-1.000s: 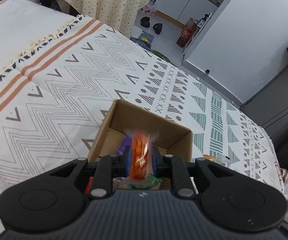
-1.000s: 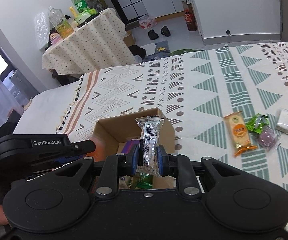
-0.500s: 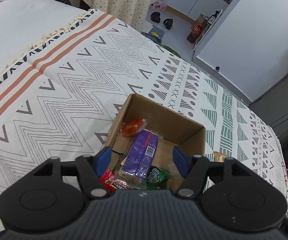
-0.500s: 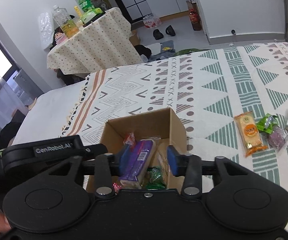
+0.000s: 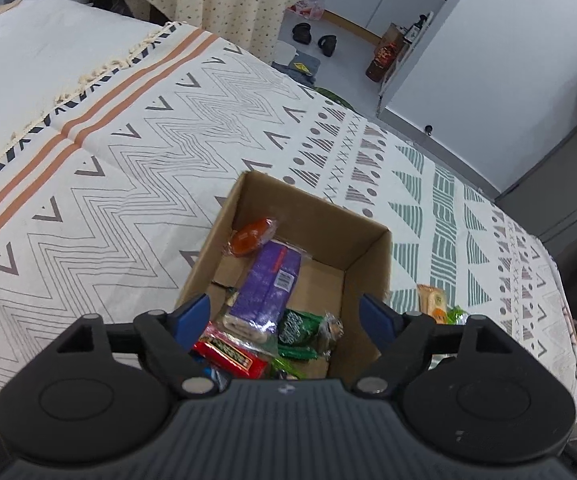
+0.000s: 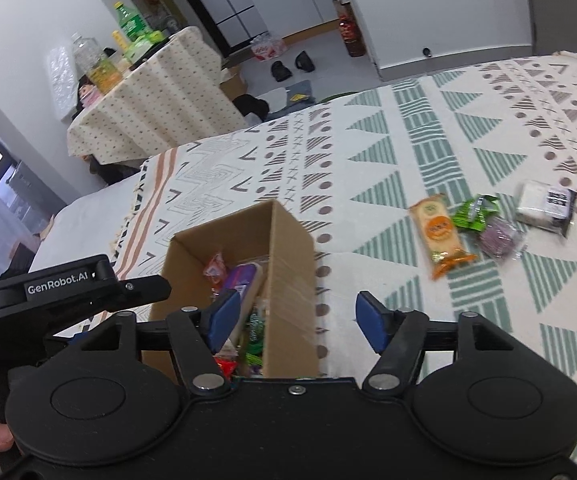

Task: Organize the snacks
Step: 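Open both grippers to release the two snacks into the box, then move both grippers back toward the remaining snacks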

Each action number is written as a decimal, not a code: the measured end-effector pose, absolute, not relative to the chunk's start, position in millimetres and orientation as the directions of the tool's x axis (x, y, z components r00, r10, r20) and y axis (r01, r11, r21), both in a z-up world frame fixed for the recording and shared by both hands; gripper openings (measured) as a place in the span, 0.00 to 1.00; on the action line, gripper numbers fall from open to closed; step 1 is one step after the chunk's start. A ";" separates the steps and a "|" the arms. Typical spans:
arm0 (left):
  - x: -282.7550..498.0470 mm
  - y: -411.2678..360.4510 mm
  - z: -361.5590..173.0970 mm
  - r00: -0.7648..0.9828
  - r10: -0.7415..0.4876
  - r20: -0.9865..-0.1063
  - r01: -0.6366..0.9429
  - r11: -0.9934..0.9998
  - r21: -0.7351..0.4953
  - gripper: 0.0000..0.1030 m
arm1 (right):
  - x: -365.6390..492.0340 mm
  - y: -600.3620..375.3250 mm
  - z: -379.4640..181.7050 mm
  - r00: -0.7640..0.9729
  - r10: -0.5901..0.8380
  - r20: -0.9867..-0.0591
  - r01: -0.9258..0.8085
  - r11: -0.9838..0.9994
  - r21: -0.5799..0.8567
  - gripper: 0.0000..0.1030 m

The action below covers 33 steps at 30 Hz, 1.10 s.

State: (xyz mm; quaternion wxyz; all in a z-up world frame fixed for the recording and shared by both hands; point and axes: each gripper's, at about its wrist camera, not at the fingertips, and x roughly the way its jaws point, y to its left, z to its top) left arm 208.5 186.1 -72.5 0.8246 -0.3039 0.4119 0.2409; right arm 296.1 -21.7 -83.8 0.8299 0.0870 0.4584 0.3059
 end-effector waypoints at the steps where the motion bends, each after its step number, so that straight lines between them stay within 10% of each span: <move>1: 209.1 182.9 -72.4 0.544 0.142 -0.827 -0.643 0.704 -0.302 0.78 | 295.7 -25.1 -83.6 0.397 0.586 -0.706 -0.424 0.800 0.425 0.65; 33: 252.8 85.6 -68.2 0.592 0.049 -0.805 -0.497 0.808 -0.317 0.85 | 324.4 -141.9 -103.8 0.483 0.527 -0.700 -0.248 0.849 0.467 0.83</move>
